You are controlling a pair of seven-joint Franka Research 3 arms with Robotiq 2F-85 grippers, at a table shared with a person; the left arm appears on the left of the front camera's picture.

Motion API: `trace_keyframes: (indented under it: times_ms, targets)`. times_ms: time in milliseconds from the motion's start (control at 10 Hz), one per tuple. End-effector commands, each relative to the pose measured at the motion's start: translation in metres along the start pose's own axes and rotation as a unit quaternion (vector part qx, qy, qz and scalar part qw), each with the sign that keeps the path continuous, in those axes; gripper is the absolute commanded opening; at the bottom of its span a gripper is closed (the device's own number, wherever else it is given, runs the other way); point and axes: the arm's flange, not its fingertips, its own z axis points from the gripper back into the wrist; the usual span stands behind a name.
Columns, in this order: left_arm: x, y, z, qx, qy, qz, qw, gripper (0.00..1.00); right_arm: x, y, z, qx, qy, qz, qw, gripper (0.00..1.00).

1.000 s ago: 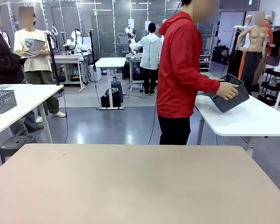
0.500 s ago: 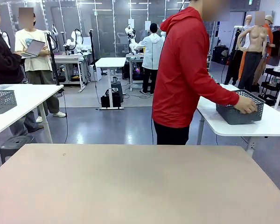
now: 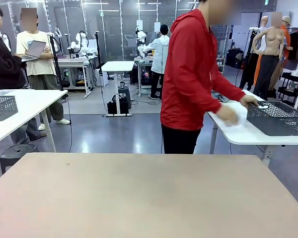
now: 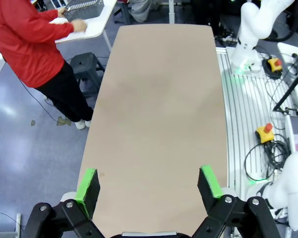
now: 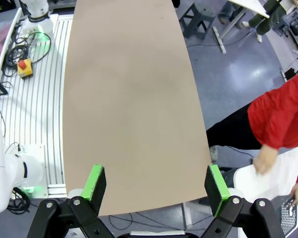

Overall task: Fold the towels and place them in the basket.
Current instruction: When a person lays out a Towel with hook on the table, fold it in half twice.

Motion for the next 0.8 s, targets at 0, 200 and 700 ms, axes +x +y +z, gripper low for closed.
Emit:
trace_keyframes:
  times_ms: [0, 200, 700]
  targets:
    - [0.0012, -0.0015, -0.0007, 0.007, -0.001, -0.002, 1.000, 1.00, -0.0012, 0.0003, 0.0018, -0.008, -0.016, 0.018, 1.000, 1.00]
    - [0.0012, -0.0015, -0.0007, 0.007, -0.001, -0.002, 1.000, 1.00, -0.0012, -0.0001, 0.0034, -0.006, -0.023, 0.020, 1.000, 1.00]
    - [0.0012, -0.0015, -0.0007, 0.007, -0.001, -0.002, 1.000, 1.00, -0.0022, -0.0016, 0.0040, 0.000, -0.034, 0.022, 0.999, 1.00]
